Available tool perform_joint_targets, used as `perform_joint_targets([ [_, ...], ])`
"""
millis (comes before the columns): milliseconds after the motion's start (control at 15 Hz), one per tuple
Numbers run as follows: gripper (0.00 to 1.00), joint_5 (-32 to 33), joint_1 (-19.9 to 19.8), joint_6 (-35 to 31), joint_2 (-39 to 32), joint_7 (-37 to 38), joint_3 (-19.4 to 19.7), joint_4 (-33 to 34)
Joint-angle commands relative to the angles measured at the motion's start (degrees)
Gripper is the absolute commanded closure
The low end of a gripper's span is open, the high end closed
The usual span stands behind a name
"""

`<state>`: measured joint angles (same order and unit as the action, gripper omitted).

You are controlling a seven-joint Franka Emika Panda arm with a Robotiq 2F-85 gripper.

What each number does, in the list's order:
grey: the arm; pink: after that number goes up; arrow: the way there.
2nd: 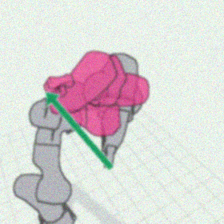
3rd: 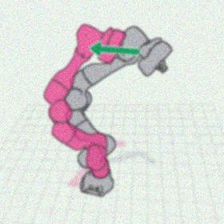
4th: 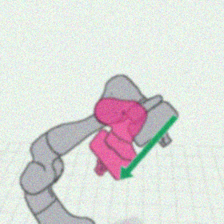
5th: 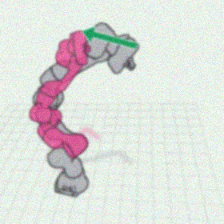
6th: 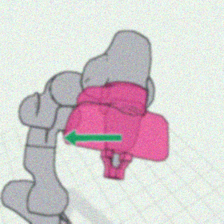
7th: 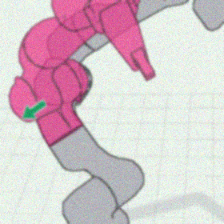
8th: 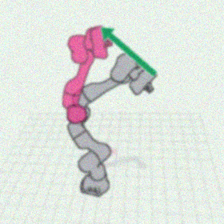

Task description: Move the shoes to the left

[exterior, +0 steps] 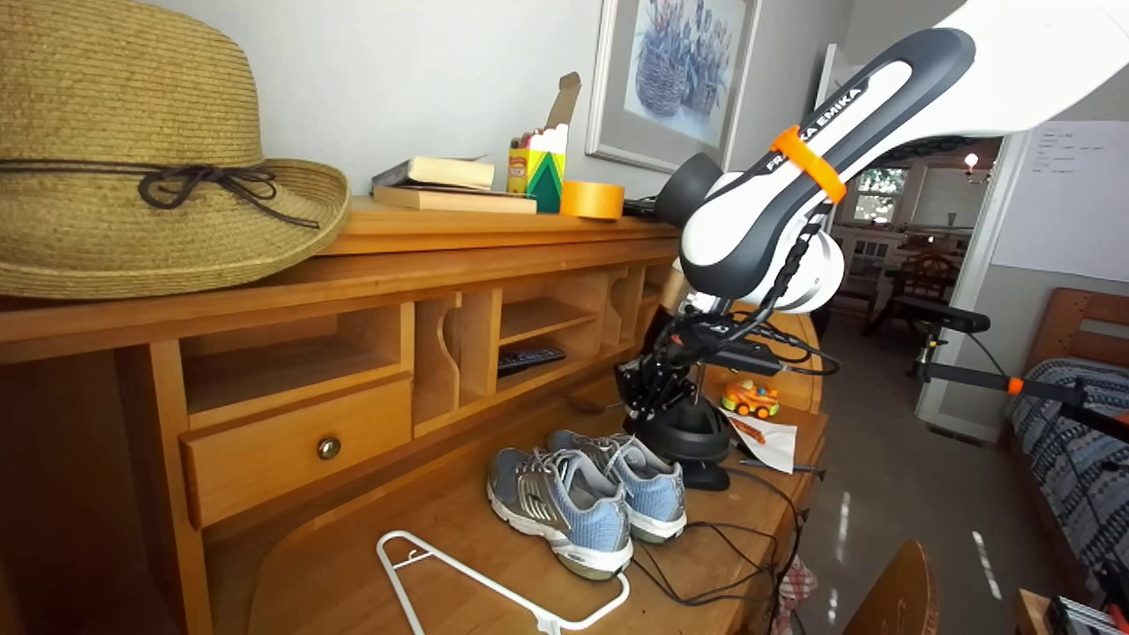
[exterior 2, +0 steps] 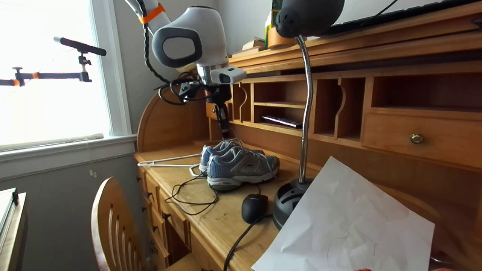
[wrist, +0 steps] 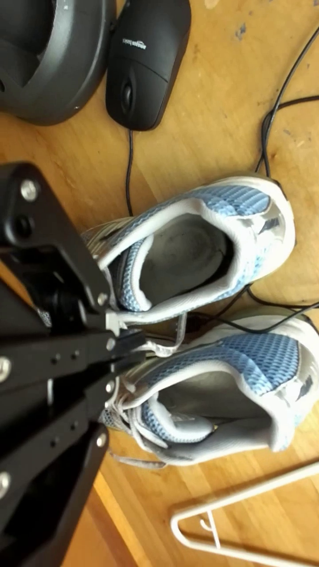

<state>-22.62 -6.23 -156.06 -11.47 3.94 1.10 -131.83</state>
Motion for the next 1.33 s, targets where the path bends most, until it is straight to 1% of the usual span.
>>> perform_joint_targets([
  [0,0.99,-6.42,-2.36,2.33,3.74,-2.05,-0.29,-0.97],
  [200,0.99,-9.26,-3.07,3.35,5.34,-2.54,0.55,-1.20],
  [333,0.99,-10.71,-3.07,2.34,5.96,-1.99,0.97,-1.88],
  [867,0.99,-14.23,-2.51,-0.84,5.68,4.47,3.19,-4.45],
  [1000,0.99,-14.51,-2.47,-2.01,5.62,7.24,3.82,-4.75],
  [1067,0.99,-13.71,-1.97,-5.47,5.30,10.68,4.34,-5.31],
  [1133,0.99,-13.31,-1.72,-7.48,5.16,13.18,4.65,-5.66],
  [1267,0.98,-13.61,-1.51,-10.01,4.88,17.42,4.81,-6.41],
])
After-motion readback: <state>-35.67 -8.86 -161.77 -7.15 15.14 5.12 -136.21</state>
